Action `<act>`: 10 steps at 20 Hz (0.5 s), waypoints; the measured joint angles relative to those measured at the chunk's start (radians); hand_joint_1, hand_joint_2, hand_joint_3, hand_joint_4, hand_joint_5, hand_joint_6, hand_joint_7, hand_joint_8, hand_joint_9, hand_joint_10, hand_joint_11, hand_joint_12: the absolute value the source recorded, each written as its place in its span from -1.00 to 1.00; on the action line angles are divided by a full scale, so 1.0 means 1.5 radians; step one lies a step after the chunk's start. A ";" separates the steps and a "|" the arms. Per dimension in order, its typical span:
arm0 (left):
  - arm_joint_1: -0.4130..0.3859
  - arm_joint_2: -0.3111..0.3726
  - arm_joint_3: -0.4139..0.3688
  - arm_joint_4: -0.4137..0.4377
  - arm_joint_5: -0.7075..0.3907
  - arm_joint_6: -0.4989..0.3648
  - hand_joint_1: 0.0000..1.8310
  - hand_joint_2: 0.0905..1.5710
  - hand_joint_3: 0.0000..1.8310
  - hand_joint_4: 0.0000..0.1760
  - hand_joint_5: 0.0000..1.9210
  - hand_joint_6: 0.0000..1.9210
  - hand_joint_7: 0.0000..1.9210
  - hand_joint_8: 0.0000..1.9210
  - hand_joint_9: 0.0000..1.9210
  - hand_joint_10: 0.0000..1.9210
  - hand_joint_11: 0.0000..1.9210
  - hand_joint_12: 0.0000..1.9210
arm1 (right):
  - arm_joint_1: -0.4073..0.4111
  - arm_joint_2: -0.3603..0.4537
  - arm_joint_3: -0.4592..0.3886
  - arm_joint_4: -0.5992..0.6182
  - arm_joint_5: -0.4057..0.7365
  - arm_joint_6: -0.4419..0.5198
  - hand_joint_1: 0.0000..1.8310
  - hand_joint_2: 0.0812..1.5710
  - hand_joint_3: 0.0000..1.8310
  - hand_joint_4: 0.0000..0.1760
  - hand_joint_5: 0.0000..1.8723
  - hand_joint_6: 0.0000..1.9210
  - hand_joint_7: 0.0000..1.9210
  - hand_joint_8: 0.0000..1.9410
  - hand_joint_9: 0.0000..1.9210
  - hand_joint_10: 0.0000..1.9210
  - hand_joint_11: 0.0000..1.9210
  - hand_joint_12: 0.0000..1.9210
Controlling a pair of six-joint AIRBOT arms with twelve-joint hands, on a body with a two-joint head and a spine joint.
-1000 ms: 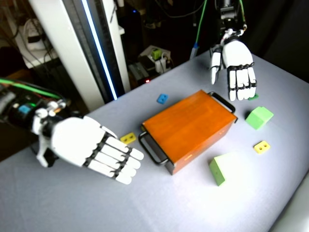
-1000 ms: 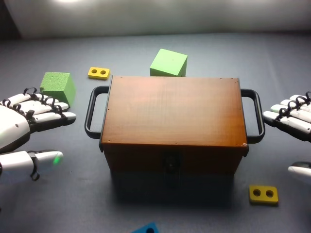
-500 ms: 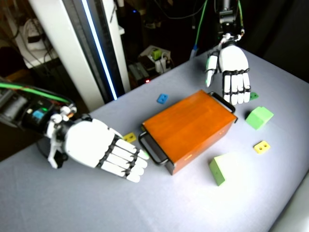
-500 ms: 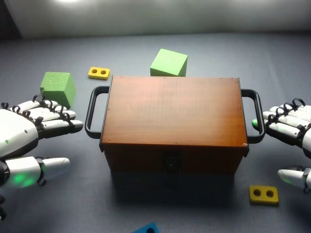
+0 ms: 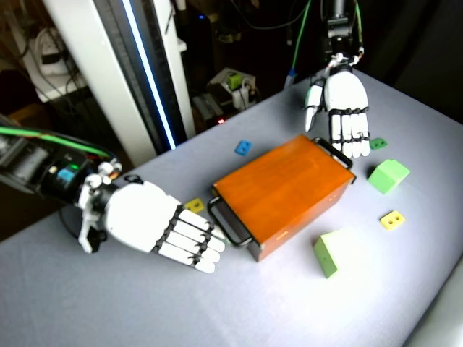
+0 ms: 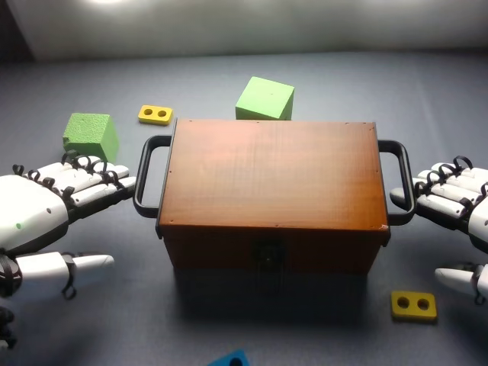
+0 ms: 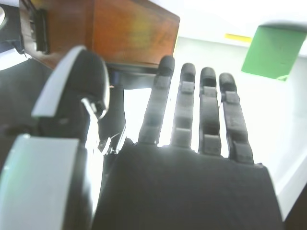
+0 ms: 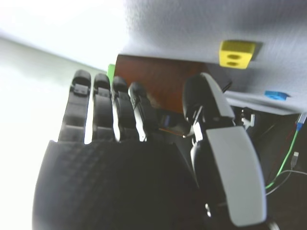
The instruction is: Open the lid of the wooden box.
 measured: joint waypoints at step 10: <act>0.000 0.000 -0.001 0.014 -0.005 -0.019 -0.55 0.71 -1.00 -0.10 -1.00 -1.00 -1.00 -1.00 -1.00 -1.00 -1.00 -1.00 | 0.004 0.001 0.000 -0.006 -0.003 0.000 -0.55 0.78 -1.00 -1.00 -1.00 -1.00 -1.00 -1.00 -1.00 -1.00 -1.00 -1.00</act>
